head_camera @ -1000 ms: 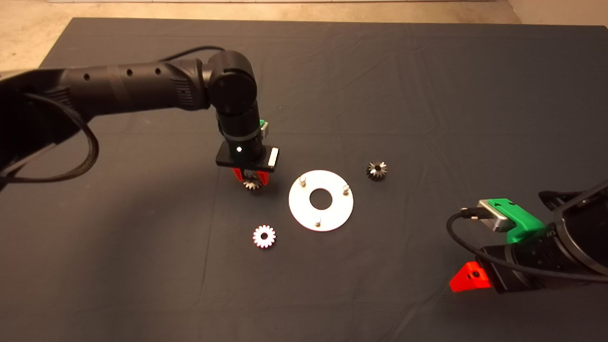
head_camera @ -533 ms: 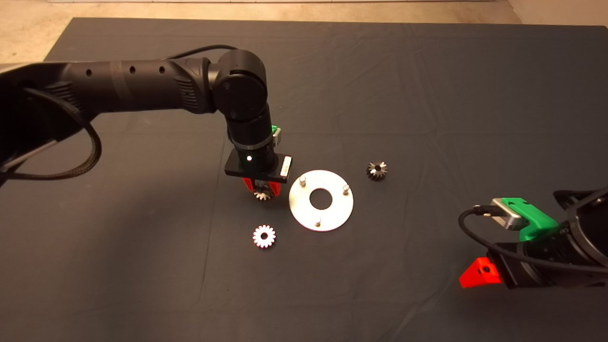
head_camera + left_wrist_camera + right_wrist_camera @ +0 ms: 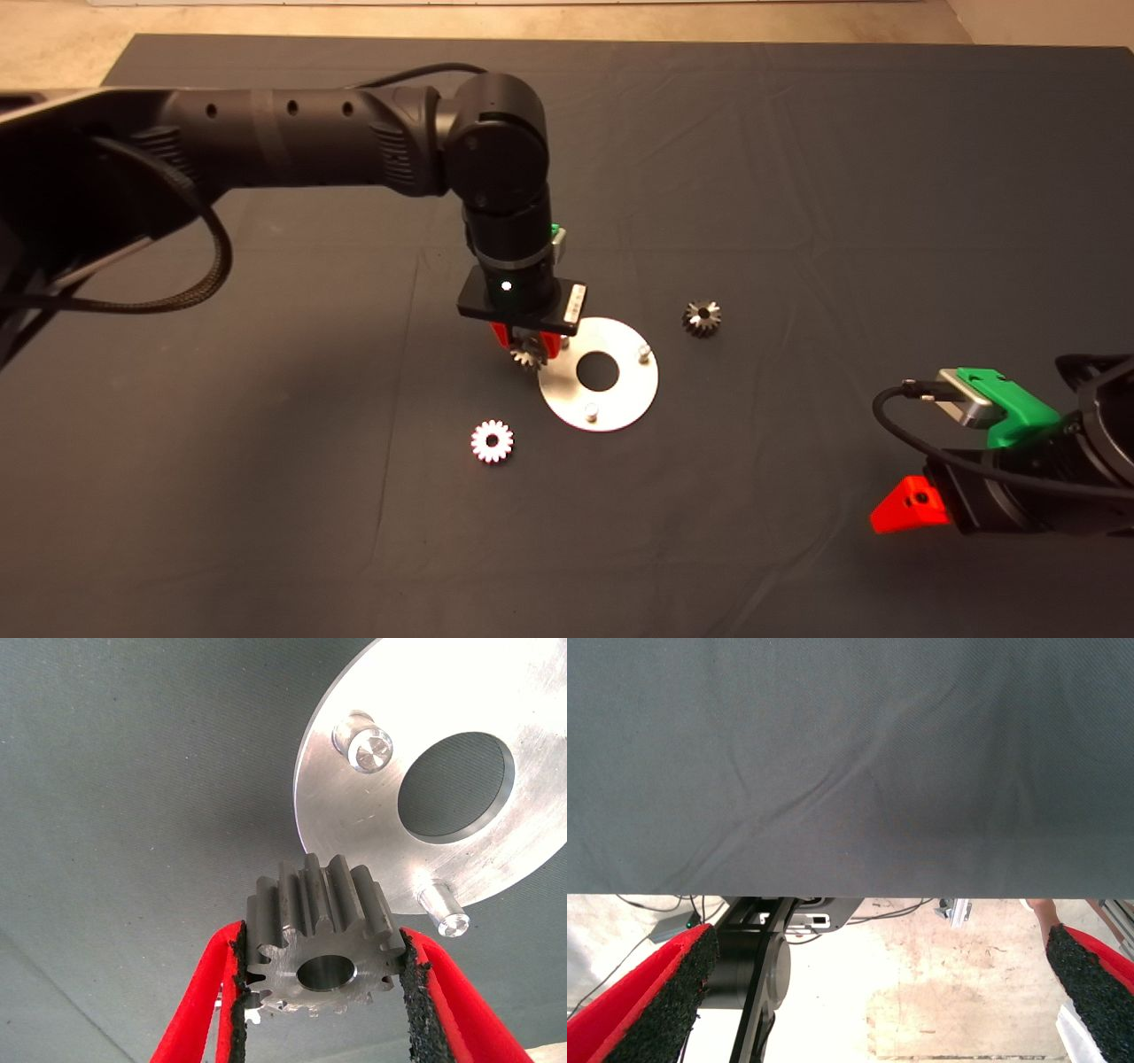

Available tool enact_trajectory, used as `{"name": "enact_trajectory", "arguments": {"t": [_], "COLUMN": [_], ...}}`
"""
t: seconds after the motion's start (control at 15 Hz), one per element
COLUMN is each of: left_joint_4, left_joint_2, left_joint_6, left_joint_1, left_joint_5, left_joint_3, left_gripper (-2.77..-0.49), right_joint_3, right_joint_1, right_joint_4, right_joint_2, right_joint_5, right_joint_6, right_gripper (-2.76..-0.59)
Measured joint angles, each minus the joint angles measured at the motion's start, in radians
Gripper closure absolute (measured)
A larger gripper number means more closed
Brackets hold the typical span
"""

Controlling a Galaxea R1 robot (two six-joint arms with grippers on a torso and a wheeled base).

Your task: Install three planetary gears onto the carrier pins

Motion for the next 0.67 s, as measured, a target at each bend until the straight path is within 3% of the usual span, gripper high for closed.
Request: {"name": "enact_trajectory", "arguments": {"t": [0.27,0.53,0.67], "left_joint_4": [0.0,-0.001,0.0], "left_joint_2": [0.014,0.082,0.1], "left_joint_6": [0.06,0.13,0.137], "left_joint_1": [0.0,0.0,0.0], "left_joint_5": [-0.001,-0.002,-0.002], "left_joint_3": [-0.078,-0.163,-0.183], "left_gripper": [-0.93,-0.93,-0.93], "right_joint_3": [0.0,0.0,0.0], "right_joint_1": [0.0,0.0,0.0], "right_joint_4": [0.0,0.0,0.0], "right_joint_2": [0.0,0.0,0.0], "right_joint_5": [0.0,0.0,0.0], "right_joint_6": [0.0,0.0,0.0], "right_gripper": [-2.76,-2.76,-2.76]}}
